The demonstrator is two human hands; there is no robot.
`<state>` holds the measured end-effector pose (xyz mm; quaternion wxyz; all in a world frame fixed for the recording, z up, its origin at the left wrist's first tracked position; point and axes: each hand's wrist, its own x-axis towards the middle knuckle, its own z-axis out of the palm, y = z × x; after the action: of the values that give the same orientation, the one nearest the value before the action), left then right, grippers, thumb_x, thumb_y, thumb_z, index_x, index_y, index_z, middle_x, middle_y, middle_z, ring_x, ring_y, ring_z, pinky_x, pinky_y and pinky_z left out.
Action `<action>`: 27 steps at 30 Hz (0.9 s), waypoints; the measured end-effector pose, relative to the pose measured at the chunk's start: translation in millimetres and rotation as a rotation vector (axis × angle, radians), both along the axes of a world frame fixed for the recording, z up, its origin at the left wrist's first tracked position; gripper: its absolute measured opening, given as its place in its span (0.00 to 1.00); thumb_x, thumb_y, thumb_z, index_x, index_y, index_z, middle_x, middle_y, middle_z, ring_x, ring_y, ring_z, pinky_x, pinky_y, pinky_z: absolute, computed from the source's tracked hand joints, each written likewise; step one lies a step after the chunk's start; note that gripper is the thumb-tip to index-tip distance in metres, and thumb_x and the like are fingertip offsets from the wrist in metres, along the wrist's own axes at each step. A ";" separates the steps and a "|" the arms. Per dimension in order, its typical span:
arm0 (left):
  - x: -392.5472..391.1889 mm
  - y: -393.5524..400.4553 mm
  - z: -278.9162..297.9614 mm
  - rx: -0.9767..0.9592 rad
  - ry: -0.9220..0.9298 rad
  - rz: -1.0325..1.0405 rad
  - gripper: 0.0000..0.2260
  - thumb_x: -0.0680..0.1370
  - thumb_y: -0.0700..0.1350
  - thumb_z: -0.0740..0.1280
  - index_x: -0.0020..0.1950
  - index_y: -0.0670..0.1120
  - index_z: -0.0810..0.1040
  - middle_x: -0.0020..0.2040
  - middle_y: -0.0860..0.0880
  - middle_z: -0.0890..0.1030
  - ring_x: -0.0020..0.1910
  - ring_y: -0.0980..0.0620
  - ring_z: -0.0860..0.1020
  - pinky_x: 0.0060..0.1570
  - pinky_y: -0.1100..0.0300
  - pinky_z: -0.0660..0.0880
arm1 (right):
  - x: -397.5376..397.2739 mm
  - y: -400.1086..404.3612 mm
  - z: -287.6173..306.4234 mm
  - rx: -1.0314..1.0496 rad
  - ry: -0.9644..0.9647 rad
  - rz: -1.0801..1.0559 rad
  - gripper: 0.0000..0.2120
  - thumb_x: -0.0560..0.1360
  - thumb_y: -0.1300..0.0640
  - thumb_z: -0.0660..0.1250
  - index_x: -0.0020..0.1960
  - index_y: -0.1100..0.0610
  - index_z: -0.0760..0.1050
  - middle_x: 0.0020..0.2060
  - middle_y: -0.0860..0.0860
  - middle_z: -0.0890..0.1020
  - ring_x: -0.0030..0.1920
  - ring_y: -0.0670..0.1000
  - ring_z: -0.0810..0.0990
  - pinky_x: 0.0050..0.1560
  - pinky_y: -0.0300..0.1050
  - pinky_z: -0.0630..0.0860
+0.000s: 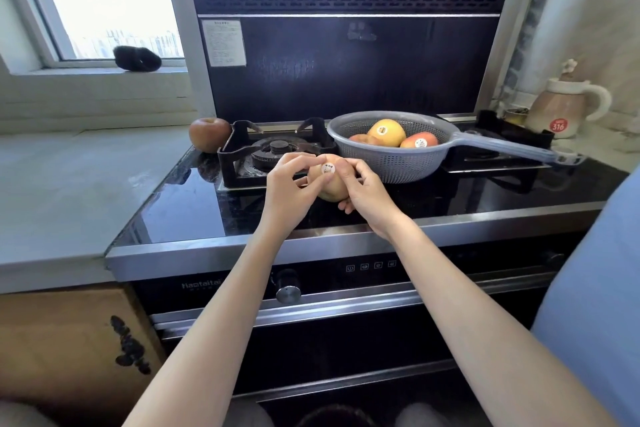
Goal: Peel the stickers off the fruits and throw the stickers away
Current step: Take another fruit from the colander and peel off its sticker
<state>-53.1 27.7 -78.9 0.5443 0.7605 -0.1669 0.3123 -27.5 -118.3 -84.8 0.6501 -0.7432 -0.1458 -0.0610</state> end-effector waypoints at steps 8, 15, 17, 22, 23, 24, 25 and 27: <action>-0.6 0.9 0.4 -0.060 -0.038 0.028 0.08 0.71 0.40 0.75 0.49 0.42 0.84 0.52 0.45 0.81 0.52 0.60 0.78 0.45 0.66 0.78 | 1.8 0.9 -0.8 0.010 0.000 -0.007 0.18 0.80 0.42 0.60 0.62 0.54 0.73 0.43 0.55 0.81 0.29 0.46 0.78 0.29 0.37 0.74; -0.8 1.0 2.4 -0.100 -0.013 0.035 0.05 0.72 0.38 0.75 0.47 0.39 0.84 0.51 0.45 0.81 0.52 0.57 0.80 0.47 0.63 0.79 | -0.3 1.0 1.5 0.015 0.001 -0.001 0.18 0.79 0.43 0.61 0.62 0.54 0.73 0.42 0.55 0.81 0.28 0.47 0.78 0.30 0.38 0.76; -0.1 1.6 2.4 -0.114 -0.012 0.034 0.05 0.72 0.37 0.74 0.47 0.39 0.84 0.51 0.45 0.82 0.51 0.58 0.80 0.46 0.65 0.78 | -0.4 0.8 1.4 0.017 0.001 -0.003 0.18 0.79 0.43 0.61 0.62 0.53 0.73 0.43 0.56 0.81 0.28 0.47 0.79 0.31 0.38 0.76; 0.8 2.7 2.7 -0.137 0.005 0.038 0.04 0.72 0.38 0.75 0.45 0.41 0.84 0.50 0.45 0.82 0.49 0.61 0.79 0.45 0.68 0.77 | -0.6 1.0 1.6 0.013 -0.001 -0.002 0.19 0.79 0.43 0.62 0.63 0.54 0.73 0.45 0.57 0.80 0.28 0.47 0.79 0.31 0.38 0.77; 0.9 3.0 2.9 -0.142 0.012 0.031 0.04 0.71 0.39 0.75 0.45 0.41 0.84 0.50 0.46 0.82 0.49 0.61 0.79 0.45 0.68 0.77 | -0.8 1.1 1.8 0.012 -0.001 0.000 0.19 0.79 0.43 0.62 0.63 0.54 0.73 0.45 0.58 0.80 0.28 0.47 0.79 0.31 0.38 0.76; 0.9 3.1 3.0 -0.148 0.021 0.025 0.04 0.71 0.39 0.75 0.45 0.41 0.84 0.49 0.46 0.82 0.48 0.62 0.79 0.45 0.69 0.76 | -1.0 1.1 2.1 0.012 -0.001 0.002 0.19 0.79 0.43 0.62 0.63 0.54 0.73 0.45 0.58 0.80 0.28 0.47 0.79 0.31 0.38 0.77; 0.9 3.3 3.0 -0.153 0.029 0.022 0.04 0.71 0.39 0.75 0.45 0.40 0.84 0.49 0.46 0.82 0.48 0.63 0.79 0.44 0.70 0.75 | -1.4 1.1 2.2 0.013 -0.001 0.005 0.19 0.79 0.43 0.62 0.63 0.54 0.73 0.45 0.58 0.80 0.29 0.47 0.79 0.31 0.38 0.77; 1.8 3.7 2.6 -0.160 0.039 0.027 0.04 0.71 0.38 0.75 0.45 0.39 0.84 0.50 0.45 0.82 0.47 0.65 0.79 0.44 0.72 0.74 | -1.9 1.4 2.6 0.012 0.000 0.008 0.19 0.79 0.43 0.62 0.63 0.54 0.73 0.45 0.57 0.80 0.29 0.47 0.78 0.31 0.38 0.77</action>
<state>-51.3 31.4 -76.2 0.6021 0.7228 -0.1207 0.3168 -29.4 -116.9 -82.2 0.6549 -0.7387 -0.1483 -0.0592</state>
